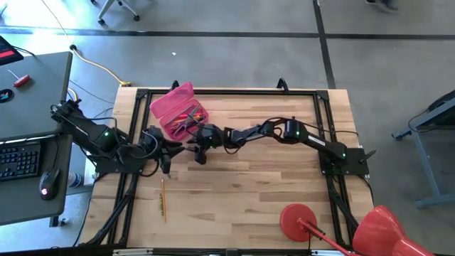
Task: Pick & place school supplies into a supply box
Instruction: Put the top yellow crayon into the supply box
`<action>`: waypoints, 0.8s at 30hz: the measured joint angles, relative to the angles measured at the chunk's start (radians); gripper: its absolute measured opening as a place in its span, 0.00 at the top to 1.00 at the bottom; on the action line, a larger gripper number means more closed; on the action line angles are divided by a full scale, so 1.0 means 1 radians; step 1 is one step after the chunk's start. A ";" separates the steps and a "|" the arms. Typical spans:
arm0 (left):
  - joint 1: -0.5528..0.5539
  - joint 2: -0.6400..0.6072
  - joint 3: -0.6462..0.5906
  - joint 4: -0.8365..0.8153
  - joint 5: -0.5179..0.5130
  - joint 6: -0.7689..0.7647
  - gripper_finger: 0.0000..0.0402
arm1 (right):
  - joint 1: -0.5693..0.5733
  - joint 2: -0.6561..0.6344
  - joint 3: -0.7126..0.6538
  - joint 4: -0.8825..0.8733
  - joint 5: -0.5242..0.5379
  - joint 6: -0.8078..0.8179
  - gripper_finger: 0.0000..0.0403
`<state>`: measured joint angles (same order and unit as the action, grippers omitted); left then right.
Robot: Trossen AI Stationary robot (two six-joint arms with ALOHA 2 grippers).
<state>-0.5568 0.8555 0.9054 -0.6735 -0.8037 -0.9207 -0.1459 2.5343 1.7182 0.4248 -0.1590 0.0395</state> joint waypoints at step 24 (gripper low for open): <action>0.000 -0.002 0.000 0.009 -0.023 0.000 0.67 | 0.040 -0.012 0.002 -0.108 0.004 -0.092 0.97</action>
<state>-0.5568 0.8539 0.9054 -0.6646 -0.8268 -0.9211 -0.1059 2.5218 1.7200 0.3164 -0.1552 -0.0527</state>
